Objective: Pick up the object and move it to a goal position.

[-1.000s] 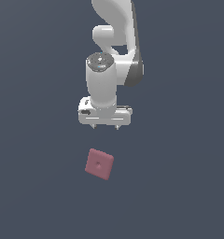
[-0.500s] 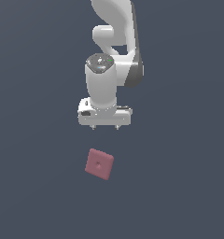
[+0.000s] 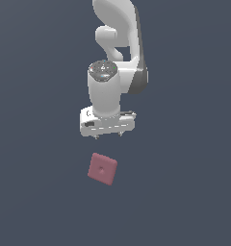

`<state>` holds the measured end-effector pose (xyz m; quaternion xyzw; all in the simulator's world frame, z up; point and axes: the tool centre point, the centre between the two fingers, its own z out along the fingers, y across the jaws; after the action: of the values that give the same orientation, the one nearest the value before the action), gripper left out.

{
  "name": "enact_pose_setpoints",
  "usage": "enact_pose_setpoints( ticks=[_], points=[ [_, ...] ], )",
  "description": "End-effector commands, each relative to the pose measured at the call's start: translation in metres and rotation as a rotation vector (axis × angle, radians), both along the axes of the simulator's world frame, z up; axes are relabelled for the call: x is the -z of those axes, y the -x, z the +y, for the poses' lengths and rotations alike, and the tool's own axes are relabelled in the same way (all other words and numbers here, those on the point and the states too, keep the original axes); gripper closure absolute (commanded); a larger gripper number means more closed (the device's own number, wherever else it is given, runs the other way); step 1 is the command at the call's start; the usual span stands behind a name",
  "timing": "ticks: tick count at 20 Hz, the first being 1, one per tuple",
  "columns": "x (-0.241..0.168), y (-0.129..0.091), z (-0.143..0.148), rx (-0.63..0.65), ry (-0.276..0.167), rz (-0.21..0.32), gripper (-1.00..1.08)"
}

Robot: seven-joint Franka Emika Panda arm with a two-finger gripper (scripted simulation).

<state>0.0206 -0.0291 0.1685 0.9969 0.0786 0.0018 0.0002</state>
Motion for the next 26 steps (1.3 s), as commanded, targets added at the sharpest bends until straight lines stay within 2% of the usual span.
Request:
enact_pose_setpoints(
  ticks=[1, 26],
  points=[
    [0.002, -0.006, -0.001, -0.063, 0.002, 0.001, -0.92],
    [0.032, -0.064, -0.013, -0.746, 0.007, 0.008, -0.92]
  ],
)
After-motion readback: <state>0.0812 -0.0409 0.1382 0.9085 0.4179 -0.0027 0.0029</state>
